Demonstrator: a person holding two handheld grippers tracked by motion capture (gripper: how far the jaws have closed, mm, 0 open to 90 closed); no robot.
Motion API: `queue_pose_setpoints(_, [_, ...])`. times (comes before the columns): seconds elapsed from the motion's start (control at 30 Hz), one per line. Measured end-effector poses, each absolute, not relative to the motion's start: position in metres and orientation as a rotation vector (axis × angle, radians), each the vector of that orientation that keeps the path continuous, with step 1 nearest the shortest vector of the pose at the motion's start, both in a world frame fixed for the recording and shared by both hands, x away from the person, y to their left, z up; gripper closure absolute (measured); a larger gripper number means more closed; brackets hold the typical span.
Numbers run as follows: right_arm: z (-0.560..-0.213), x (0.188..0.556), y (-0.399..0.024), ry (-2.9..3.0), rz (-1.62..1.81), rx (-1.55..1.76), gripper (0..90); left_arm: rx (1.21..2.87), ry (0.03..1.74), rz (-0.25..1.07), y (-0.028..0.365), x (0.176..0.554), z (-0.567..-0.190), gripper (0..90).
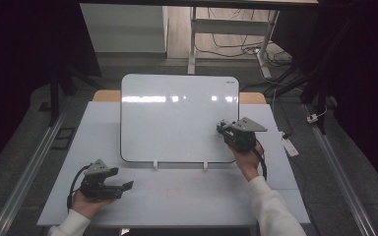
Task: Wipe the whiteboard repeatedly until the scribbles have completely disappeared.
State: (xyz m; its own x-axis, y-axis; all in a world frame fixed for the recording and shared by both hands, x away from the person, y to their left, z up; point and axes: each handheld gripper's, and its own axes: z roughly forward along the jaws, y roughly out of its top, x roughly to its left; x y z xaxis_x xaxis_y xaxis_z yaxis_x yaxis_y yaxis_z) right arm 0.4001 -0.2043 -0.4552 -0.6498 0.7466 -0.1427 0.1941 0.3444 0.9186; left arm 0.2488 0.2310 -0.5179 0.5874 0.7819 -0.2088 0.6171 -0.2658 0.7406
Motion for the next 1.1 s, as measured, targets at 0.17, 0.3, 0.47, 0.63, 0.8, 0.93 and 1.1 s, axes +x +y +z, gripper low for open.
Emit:
queue_pose_setpoints(0.17, [-0.466,0.385,-0.191,2.153,1.212,0.683,77.7,1.986,1.121,0.244,0.232,0.251,-0.519,18.7])
queue_pose_setpoints(0.3, [-0.454,0.401,-0.207,2.033,1.270,0.812,77.6,1.988,1.115,0.247,0.230,0.250,-0.519,18.7])
queue_pose_setpoints(0.47, [-0.448,0.408,-0.203,2.019,1.303,0.834,77.7,1.987,1.120,0.244,0.232,0.251,-0.519,18.7])
queue_pose_setpoints(0.63, [-0.450,0.408,-0.192,2.066,1.268,0.751,77.7,1.982,1.122,0.242,0.233,0.251,-0.519,18.7])
queue_pose_setpoints(0.8, [-0.438,0.421,-0.209,1.947,1.306,0.886,77.7,1.982,1.115,0.247,0.232,0.249,-0.518,18.7])
queue_pose_setpoints(0.93, [-0.449,0.407,-0.192,2.061,1.290,0.786,77.7,1.979,1.120,0.243,0.233,0.250,-0.519,18.7])
queue_pose_setpoints(1.1, [-0.441,0.419,-0.213,1.960,1.313,0.879,77.7,1.982,1.115,0.249,0.232,0.249,-0.518,18.7])
